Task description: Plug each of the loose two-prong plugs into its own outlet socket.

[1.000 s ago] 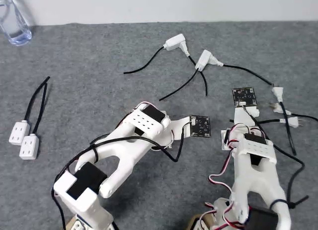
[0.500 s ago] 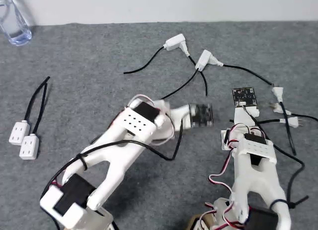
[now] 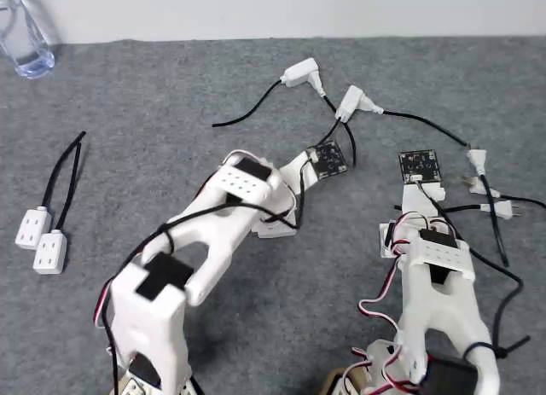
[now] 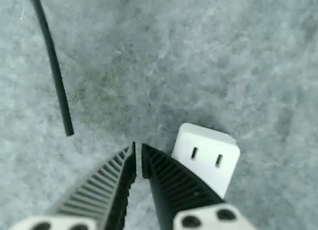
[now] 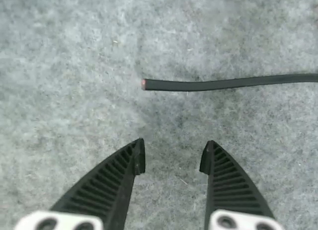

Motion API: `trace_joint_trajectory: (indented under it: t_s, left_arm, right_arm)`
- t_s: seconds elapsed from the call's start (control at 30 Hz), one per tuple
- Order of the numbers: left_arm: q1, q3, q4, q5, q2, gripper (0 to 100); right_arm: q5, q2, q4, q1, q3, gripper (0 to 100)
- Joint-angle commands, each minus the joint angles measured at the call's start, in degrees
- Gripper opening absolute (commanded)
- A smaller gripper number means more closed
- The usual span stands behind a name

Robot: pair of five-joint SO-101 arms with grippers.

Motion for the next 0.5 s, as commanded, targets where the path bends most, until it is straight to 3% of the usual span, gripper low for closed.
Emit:
trace_joint_trajectory:
  t_s: [0.0, 0.47]
  left_arm:
    - [0.97, -9.8, 8.62, 0.35, 3.25, 2]
    - [4.04, -11.3, 19.16, -5.54, 4.57, 1]
  right_arm:
    - [0.79, -1.1, -1.1, -0.57, -1.41, 19.0]
    - [0.79, -1.1, -1.1, -0.57, -1.41, 19.0]
